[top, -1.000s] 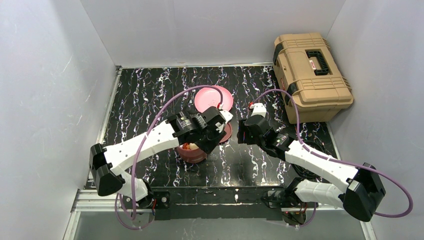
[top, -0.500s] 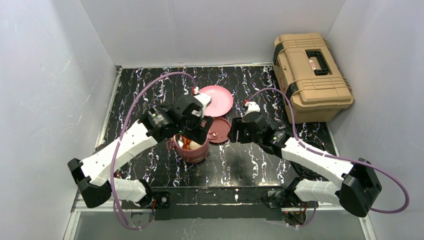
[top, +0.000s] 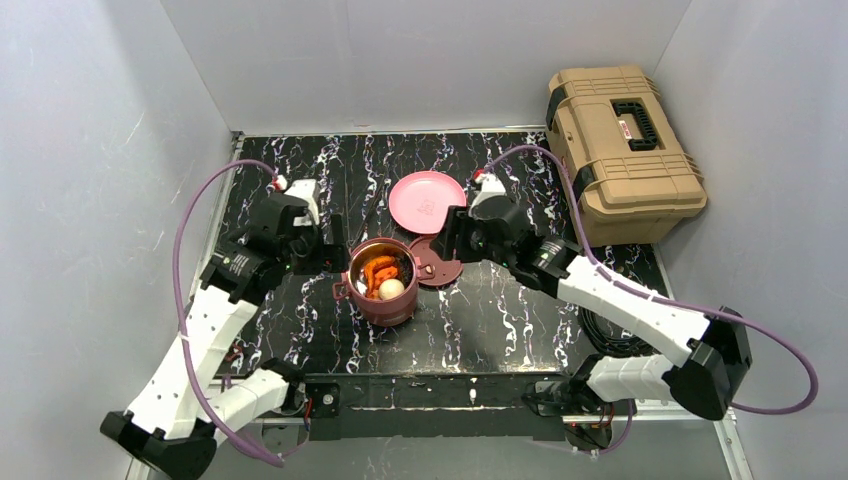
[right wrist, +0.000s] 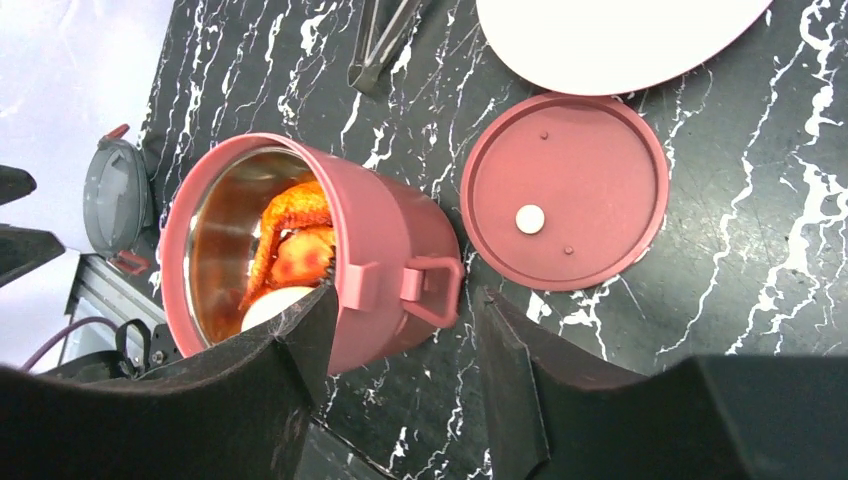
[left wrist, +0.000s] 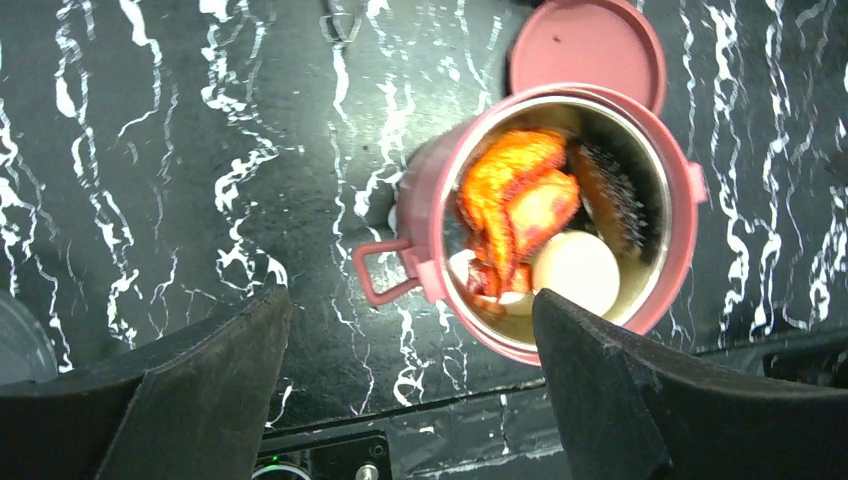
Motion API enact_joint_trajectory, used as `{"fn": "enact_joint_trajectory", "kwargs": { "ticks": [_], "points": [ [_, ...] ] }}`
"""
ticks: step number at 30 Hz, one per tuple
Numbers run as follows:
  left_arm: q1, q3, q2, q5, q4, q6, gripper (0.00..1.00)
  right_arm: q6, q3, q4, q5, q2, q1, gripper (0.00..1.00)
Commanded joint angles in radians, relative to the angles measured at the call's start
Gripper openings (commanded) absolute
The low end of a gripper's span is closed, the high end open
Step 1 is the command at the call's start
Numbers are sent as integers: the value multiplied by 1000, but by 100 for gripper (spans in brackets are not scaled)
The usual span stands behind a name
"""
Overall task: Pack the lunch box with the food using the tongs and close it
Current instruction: Place the packing box into the packing box, then close the fastener on the packing box.
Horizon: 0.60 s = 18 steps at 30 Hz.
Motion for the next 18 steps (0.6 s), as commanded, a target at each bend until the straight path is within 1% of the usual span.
{"fn": "enact_joint_trajectory", "kwargs": {
  "ticks": [1,2,5,10,14,18],
  "points": [
    [103,-84,-68,-32,64,-47,91,3,147,-98,111,80,76,60],
    [119,-110,-85,-65,90,-49,93,-2,186,-142,148,105,92,59],
    [165,-170,-115,-115,142,-43,93,-11,270,-228,228,171,139,59],
    [175,-211,-114,-112,181,-1,94,-24,363,-314,313,259,198,59],
    [174,-238,-121,-111,199,34,95,-29,413,-356,338,327,216,59],
    [174,-289,-137,-112,226,52,96,-30,454,-382,340,377,226,55]
  ]
}}
